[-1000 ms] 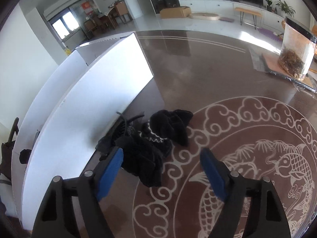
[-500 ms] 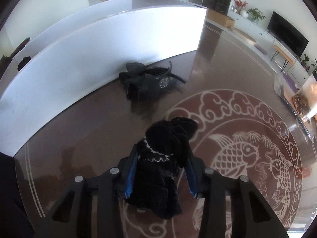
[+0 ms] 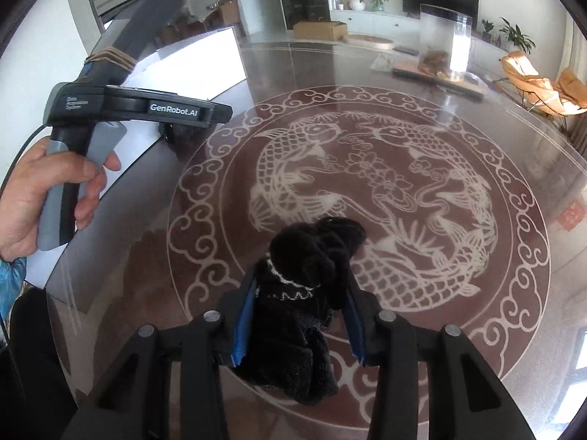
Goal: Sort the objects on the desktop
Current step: 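Grasp the black knit hat with the right gripper while the left grasps the black hair claw, then carry the black hat and black hair claw toward the white bin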
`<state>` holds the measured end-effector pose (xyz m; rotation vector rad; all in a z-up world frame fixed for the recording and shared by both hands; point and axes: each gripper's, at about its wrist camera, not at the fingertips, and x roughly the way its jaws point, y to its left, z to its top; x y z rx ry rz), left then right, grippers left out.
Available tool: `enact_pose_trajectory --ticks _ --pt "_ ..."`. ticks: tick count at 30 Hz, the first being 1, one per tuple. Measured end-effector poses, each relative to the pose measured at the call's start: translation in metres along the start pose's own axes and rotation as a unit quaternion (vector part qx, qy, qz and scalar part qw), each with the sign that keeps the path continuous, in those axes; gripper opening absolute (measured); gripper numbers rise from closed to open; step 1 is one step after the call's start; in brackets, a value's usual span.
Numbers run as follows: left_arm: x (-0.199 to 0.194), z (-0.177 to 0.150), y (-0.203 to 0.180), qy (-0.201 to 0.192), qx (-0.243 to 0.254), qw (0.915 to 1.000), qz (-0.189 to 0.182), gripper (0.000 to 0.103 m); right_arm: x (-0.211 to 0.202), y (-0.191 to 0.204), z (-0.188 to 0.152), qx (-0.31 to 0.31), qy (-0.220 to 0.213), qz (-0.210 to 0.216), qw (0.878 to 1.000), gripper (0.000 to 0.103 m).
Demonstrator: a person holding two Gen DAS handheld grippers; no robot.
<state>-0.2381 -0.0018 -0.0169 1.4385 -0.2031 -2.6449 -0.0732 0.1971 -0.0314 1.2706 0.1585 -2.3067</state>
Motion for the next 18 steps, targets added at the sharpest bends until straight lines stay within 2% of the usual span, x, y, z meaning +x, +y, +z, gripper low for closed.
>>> enact_pose_trajectory --ticks 2,3,4,6,9,10,11,12,13,14,16,18 --pt "0.01 0.001 -0.002 0.004 0.001 0.9999 0.012 0.091 0.002 0.004 -0.001 0.005 -0.012 -0.003 1.0 0.043" --pt "0.017 0.002 -0.002 0.016 -0.005 0.9998 0.008 0.095 0.002 0.006 -0.001 0.005 -0.018 -0.006 1.0 0.044" --pt "0.016 0.001 -0.001 0.003 -0.014 0.9999 0.005 0.094 0.001 0.007 -0.004 0.005 -0.024 -0.008 1.0 0.044" --pt "0.02 0.002 -0.004 0.004 -0.018 0.9998 0.003 0.103 0.002 0.006 -0.005 0.011 -0.034 -0.007 0.999 0.045" --pt "0.018 -0.004 -0.005 -0.007 -0.008 0.9998 -0.017 0.103 0.002 0.001 -0.008 0.027 -0.05 0.003 0.998 0.045" --pt "0.015 -0.01 -0.005 -0.019 -0.001 0.9994 -0.029 0.098 0.001 0.001 -0.009 0.03 -0.051 0.004 0.998 0.044" --pt "0.009 -0.016 -0.005 -0.033 0.004 0.9982 -0.05 0.078 0.0 0.001 -0.01 0.031 -0.052 0.003 0.998 0.045" --pt "0.003 -0.022 -0.006 -0.038 0.011 0.9977 -0.056 0.062 -0.001 0.001 -0.011 0.031 -0.052 0.002 0.998 0.044" --pt "-0.004 -0.029 -0.008 -0.038 0.017 0.9971 -0.064 0.055 -0.002 0.002 -0.013 0.029 -0.052 -0.001 0.998 0.044" --pt "-0.011 -0.038 -0.01 -0.032 0.021 0.9955 -0.086 0.038 -0.004 0.003 -0.015 0.026 -0.051 -0.003 0.998 0.044" --pt "-0.03 -0.062 -0.013 -0.029 0.021 0.9906 -0.132 0.039 -0.01 0.003 -0.023 0.026 -0.051 -0.007 0.998 0.044" --pt "-0.048 -0.084 -0.01 -0.034 0.011 0.9897 -0.139 0.042 -0.016 0.003 -0.032 0.027 -0.051 -0.011 0.998 0.044"
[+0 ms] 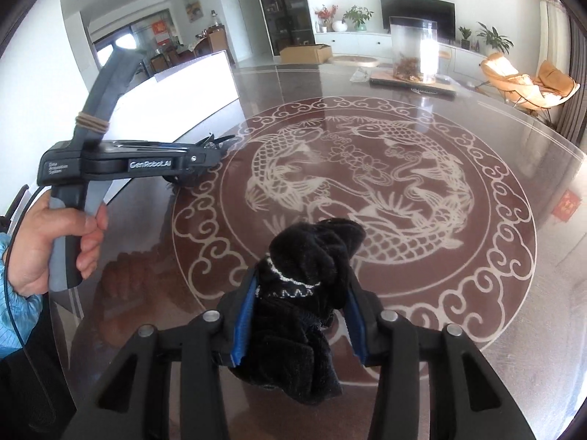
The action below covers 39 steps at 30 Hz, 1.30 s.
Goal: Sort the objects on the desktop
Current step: 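Carry the black hat and black hair claw toward the white bin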
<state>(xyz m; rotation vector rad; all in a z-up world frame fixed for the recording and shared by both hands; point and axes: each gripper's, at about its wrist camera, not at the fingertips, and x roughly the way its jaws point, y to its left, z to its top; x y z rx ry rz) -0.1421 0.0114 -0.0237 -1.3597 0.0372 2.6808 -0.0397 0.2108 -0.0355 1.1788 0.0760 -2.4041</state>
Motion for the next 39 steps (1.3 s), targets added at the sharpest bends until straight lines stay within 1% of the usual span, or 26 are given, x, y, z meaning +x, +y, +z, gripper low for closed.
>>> enact_pose_trajectory --ticks 1,2,3,5,6,8,10,12,15,16,17,18,19,20,21,24,26,29,31,34,36,37,39 --pt "-0.009 -0.008 0.001 -0.005 -0.009 0.9999 0.001 0.046 -0.003 0.0 -0.004 0.0 0.0 -0.002 1.0 0.044" --pt "-0.018 -0.014 0.001 -0.01 -0.02 0.9997 -0.005 0.061 -0.006 0.0 -0.007 0.001 0.0 -0.004 1.0 0.044" --pt "-0.026 -0.019 0.004 -0.016 -0.032 0.9993 -0.015 0.081 -0.009 -0.001 -0.01 0.003 -0.001 -0.006 1.0 0.045" --pt "-0.04 -0.022 0.007 -0.039 -0.041 0.9982 -0.021 0.096 -0.011 -0.002 -0.013 0.009 -0.002 -0.005 1.0 0.045" --pt "-0.042 -0.021 0.005 -0.044 -0.032 0.9984 -0.016 0.096 -0.011 -0.003 -0.013 0.012 -0.003 -0.005 1.0 0.046" --pt "-0.035 -0.016 0.001 -0.021 -0.006 0.9998 0.005 0.096 -0.011 -0.002 -0.013 0.017 -0.003 0.0 1.0 0.051" --pt "-0.025 -0.011 0.0 0.005 0.004 0.9994 0.034 0.096 -0.01 0.0 -0.012 0.018 0.001 0.004 1.0 0.061" --pt "-0.023 -0.017 0.005 0.016 -0.001 0.9992 0.036 0.097 -0.009 0.004 -0.011 0.014 0.008 -0.002 1.0 0.063" --pt "-0.013 -0.025 0.006 0.031 -0.011 0.9992 0.022 0.096 -0.008 0.003 -0.01 0.014 0.015 -0.006 1.0 0.063" --pt "-0.009 -0.026 0.003 0.03 -0.005 0.9994 0.018 0.096 -0.008 0.003 -0.009 0.014 0.018 -0.008 1.0 0.063" --pt "-0.007 -0.027 0.001 0.026 0.001 0.9996 0.01 0.088 -0.008 0.004 -0.009 0.01 0.023 -0.014 1.0 0.063" --pt "-0.009 -0.028 -0.003 0.011 0.015 0.9996 0.021 0.067 -0.008 0.004 -0.008 0.005 0.03 -0.021 0.999 0.062" --pt "-0.013 -0.028 -0.005 0.001 0.02 0.9997 0.012 0.052 -0.009 0.005 -0.008 0.0 0.037 -0.029 0.999 0.048" --pt "-0.016 -0.027 -0.006 0.001 0.021 0.9997 0.008 0.038 -0.011 0.004 -0.01 -0.004 0.043 -0.033 0.999 0.039" --pt "-0.02 -0.027 -0.005 0.0 0.017 0.9998 -0.005 0.038 -0.015 0.003 -0.011 -0.003 0.049 -0.036 0.998 0.039" --pt "-0.042 -0.031 -0.003 -0.015 0.008 0.9997 -0.019 0.038 -0.032 -0.004 -0.016 0.009 0.043 -0.032 0.999 0.039" --pt "-0.06 -0.033 0.003 -0.025 -0.015 0.9989 -0.036 0.038 -0.041 -0.007 -0.015 0.014 0.04 -0.028 0.999 0.039" --pt "-0.099 -0.028 0.016 -0.052 -0.052 0.9956 -0.059 0.038 -0.051 -0.006 0.002 0.024 0.025 -0.008 0.999 0.039" --pt "-0.133 -0.02 0.028 -0.079 -0.065 0.9929 -0.061 0.038 -0.057 0.007 0.029 0.013 0.007 0.01 1.0 0.039" --pt "-0.18 -0.012 0.062 -0.111 -0.077 0.9902 -0.035 0.038 -0.062 0.043 0.082 -0.017 -0.027 0.051 0.998 0.039" --pt "-0.202 -0.009 0.093 -0.118 -0.094 0.9886 0.001 0.038 -0.06 0.08 0.122 -0.041 -0.049 0.089 0.994 0.039" --pt "-0.209 -0.01 0.111 -0.116 -0.102 0.9877 0.022 0.038 -0.058 0.103 0.14 -0.054 -0.057 0.11 0.991 0.039" --pt "-0.214 -0.017 0.15 -0.099 -0.131 0.9844 0.062 0.038 -0.05 0.148 0.173 -0.074 -0.064 0.156 0.983 0.039"
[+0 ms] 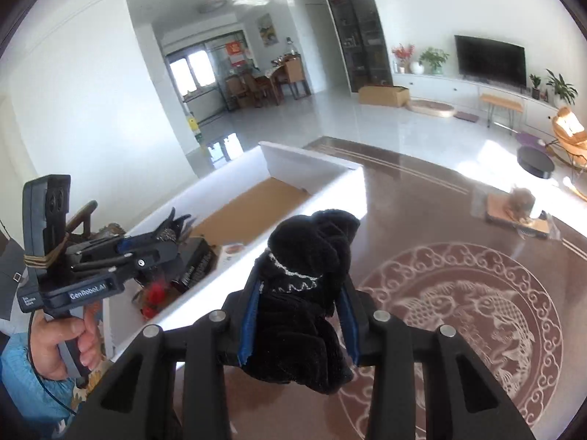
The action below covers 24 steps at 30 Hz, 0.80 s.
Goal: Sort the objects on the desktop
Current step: 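Carry the black hat and black hair claw toward the white bin, then lower the hat and claw into the bin and open both grippers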
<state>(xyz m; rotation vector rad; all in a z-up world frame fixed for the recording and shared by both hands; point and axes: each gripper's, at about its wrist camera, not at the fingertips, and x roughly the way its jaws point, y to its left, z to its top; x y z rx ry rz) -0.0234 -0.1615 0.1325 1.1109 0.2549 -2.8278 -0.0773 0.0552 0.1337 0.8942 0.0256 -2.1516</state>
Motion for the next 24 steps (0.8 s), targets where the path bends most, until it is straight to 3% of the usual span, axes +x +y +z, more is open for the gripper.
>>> enact_pose_trajectory --ticks 4,8,9,10,11,12,13,14,17,21,24 --pt "0.01 -0.013 0.069 0.041 -0.046 0.9956 0.07 0.038 0.066 0.074 0.044 -0.036 0.022 0.073 0.996 0.039" --pt "0.032 -0.032 0.1 0.09 -0.072 0.9875 0.108 0.04 0.143 0.126 0.044 -0.061 0.093 0.1 0.989 0.04" --pt "0.037 -0.035 0.104 0.101 -0.08 0.9849 0.115 0.043 0.163 0.134 0.04 -0.071 0.12 0.098 0.985 0.044" --pt "0.039 -0.039 0.107 0.105 -0.089 0.9832 0.12 0.046 0.18 0.141 0.035 -0.08 0.147 0.086 0.982 0.059" --pt "0.039 -0.041 0.109 0.102 -0.099 0.9825 0.121 0.057 0.192 0.144 0.03 -0.088 0.168 0.069 0.979 0.072" --pt "0.038 -0.041 0.109 0.096 -0.107 0.9822 0.121 0.072 0.197 0.145 0.025 -0.096 0.178 0.057 0.978 0.097" --pt "0.035 -0.042 0.107 0.086 -0.112 0.982 0.125 0.079 0.196 0.144 0.023 -0.103 0.175 0.048 0.978 0.102" --pt "0.028 -0.043 0.108 0.072 -0.114 0.9817 0.134 0.084 0.19 0.142 0.023 -0.109 0.167 0.039 0.979 0.102" --pt "0.013 -0.041 0.099 0.045 -0.117 0.9797 0.157 0.084 0.167 0.129 0.029 -0.12 0.146 0.015 0.982 0.103" --pt "0.0 -0.037 0.089 0.022 -0.129 0.9811 0.142 0.085 0.152 0.122 0.039 -0.13 0.145 -0.006 0.981 0.103" --pt "-0.007 -0.031 0.072 0.012 -0.106 0.9778 0.18 0.085 0.148 0.118 0.04 -0.138 0.154 -0.022 0.978 0.103"
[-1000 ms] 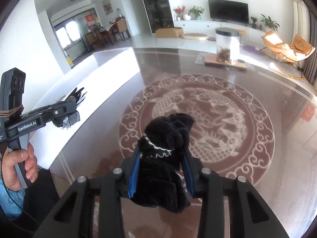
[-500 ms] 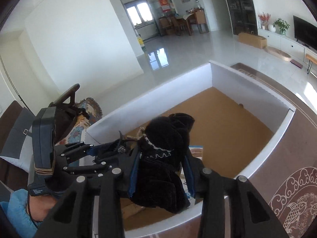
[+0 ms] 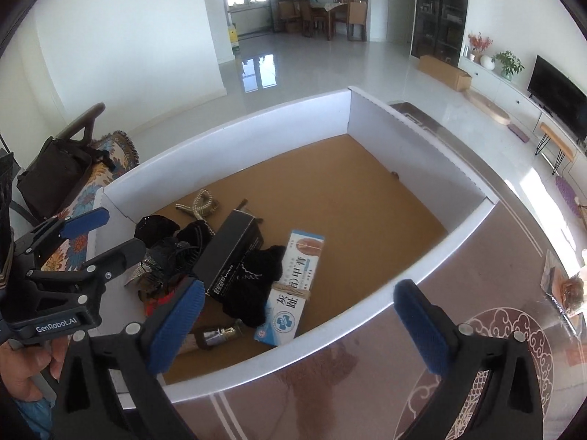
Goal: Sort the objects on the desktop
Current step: 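Lower the hat and claw into the bin and open both grippers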
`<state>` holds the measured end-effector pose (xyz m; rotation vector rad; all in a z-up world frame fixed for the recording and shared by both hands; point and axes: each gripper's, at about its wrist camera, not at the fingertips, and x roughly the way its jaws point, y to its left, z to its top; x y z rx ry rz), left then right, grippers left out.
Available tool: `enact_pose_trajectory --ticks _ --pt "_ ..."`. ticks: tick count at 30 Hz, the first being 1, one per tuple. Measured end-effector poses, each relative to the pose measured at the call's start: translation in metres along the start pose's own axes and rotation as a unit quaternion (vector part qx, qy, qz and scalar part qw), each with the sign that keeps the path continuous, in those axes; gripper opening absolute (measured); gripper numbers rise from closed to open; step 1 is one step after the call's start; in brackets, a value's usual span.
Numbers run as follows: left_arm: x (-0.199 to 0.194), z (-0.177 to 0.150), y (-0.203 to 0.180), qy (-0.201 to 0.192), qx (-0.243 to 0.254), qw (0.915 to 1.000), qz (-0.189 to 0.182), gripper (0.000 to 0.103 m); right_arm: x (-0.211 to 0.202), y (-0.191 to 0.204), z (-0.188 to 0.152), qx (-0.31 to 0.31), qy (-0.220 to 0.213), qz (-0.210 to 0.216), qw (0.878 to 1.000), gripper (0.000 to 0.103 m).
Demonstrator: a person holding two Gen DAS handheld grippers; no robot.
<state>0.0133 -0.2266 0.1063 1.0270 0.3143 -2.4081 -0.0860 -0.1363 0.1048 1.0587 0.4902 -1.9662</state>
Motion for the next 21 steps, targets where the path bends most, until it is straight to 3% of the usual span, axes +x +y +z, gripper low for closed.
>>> enact_pose_trajectory --ticks 2,5,9,15,19,21 --pt "-0.009 -0.001 -0.006 -0.014 0.013 0.9994 0.029 0.086 0.001 -0.002 -0.002 0.001 0.004 -0.003 1.0 0.103" --pt "-0.02 -0.002 -0.008 -0.03 0.015 0.9972 0.066 0.103 0.004 -0.002 -0.006 0.007 0.006 -0.002 1.0 0.103" --pt "-0.033 -0.003 -0.012 -0.058 0.012 0.9926 0.106 0.103 0.008 0.001 -0.007 0.002 0.011 -0.003 1.0 0.103" --pt "-0.031 0.0 -0.012 -0.028 -0.019 0.9979 0.055 0.103 0.013 0.001 -0.008 -0.002 0.01 -0.004 1.0 0.103" --pt "-0.029 -0.006 -0.008 -0.024 -0.063 0.9965 0.05 0.103 0.018 -0.001 -0.007 0.002 0.013 -0.004 1.0 0.103" --pt "-0.027 -0.008 -0.011 -0.023 -0.062 0.9966 0.05 0.103 0.019 -0.001 -0.006 0.002 0.013 -0.002 1.0 0.103"
